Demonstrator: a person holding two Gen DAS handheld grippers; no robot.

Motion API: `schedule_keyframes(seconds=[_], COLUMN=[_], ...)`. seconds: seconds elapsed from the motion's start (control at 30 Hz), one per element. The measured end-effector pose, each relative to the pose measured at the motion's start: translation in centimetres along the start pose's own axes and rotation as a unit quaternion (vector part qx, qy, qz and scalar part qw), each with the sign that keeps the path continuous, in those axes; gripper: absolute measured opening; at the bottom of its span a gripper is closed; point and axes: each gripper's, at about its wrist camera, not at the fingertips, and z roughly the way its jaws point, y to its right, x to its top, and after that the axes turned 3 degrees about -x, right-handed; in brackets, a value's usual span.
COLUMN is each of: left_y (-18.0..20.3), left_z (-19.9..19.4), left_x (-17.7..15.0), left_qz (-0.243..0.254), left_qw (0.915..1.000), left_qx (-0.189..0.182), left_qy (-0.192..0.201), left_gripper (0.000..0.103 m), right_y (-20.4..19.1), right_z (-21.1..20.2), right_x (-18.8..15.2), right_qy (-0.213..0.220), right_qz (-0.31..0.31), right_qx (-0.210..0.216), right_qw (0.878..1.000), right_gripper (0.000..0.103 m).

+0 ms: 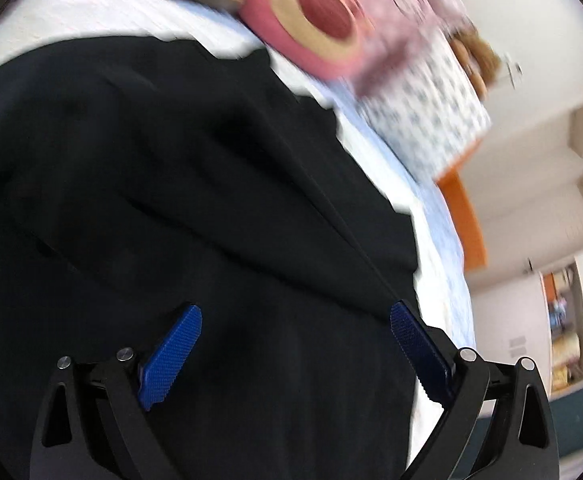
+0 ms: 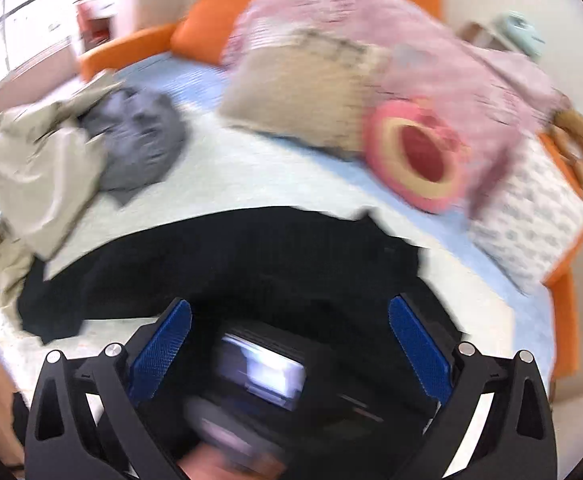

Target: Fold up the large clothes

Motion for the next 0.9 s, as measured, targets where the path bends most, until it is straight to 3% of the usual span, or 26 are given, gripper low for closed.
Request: schedule_keyframes(seconds=[0.07,0.13,0.23,0.27,0.37,0.5,0.6,0.73,0.83,0.87,0.9], left_y=[-1.7,-2.9,-4.2,-4.6,-5.8,-7.4,-8.8,-9.5,-11.1,-11.7,-12.4], left_z=[-0.5,-1.0,-2.1,-2.7,-3.5,-3.2,-4.0,-3.8,-3.7,-3.8,-3.9], left_x=[0.7,1.1,1.4,1.7,2.6,3.9,3.9,3.7,3.5,3.4,3.2], left_qz=[-0.039,-0.06,-0.084,-0.089,-0.11,-0.147,-0.176,-0.185,-0.221,-0.234,-0.248], left_qw=[0.999,0.9979,0.9955,0.9946,0.9911,0.9853,0.9779,0.9764,0.9661,0.9622,0.9575], left_qx=[-0.022,-0.003,-0.018,-0.017,-0.027,-0.055,-0.088,-0.084,-0.105,-0.111,-0.116], left_qy=[0.007,0.021,0.04,0.051,0.069,0.067,0.071,0.072,0.082,0.086,0.09], left_gripper=[0.097,0.097,0.097,0.097,0.097,0.097,0.097,0.097,0.096,0.093,0.082], right_y=[4.1,9.2,15.6,17.6,21.5,22.6,22.6,22.4,22.2,22.2,22.1], right_z=[-0.2,0.4,2.8,4.5,9.9,14.9,16.7,17.8,18.0,18.0,17.9], right_x=[-1.7,-4.6,-9.3,-11.2,-16.0,-19.9,-21.4,-22.4,-22.4,-22.4,-22.4], right_qy=[0.008,0.017,0.021,0.008,-0.054,-0.097,-0.103,-0.096,-0.086,-0.082,-0.078], right_qz=[0.023,0.06,0.123,0.15,0.229,0.261,0.277,0.275,0.276,0.275,0.272], right_qx=[-0.02,-0.038,-0.041,-0.036,0.003,0.01,0.009,-0.01,-0.017,-0.018,-0.021], right_qw=[1.0,0.997,0.991,0.988,0.972,0.961,0.955,0.957,0.957,0.958,0.959], right_gripper=[0.098,0.098,0.093,0.085,0.077,0.076,0.076,0.076,0.076,0.076,0.076])
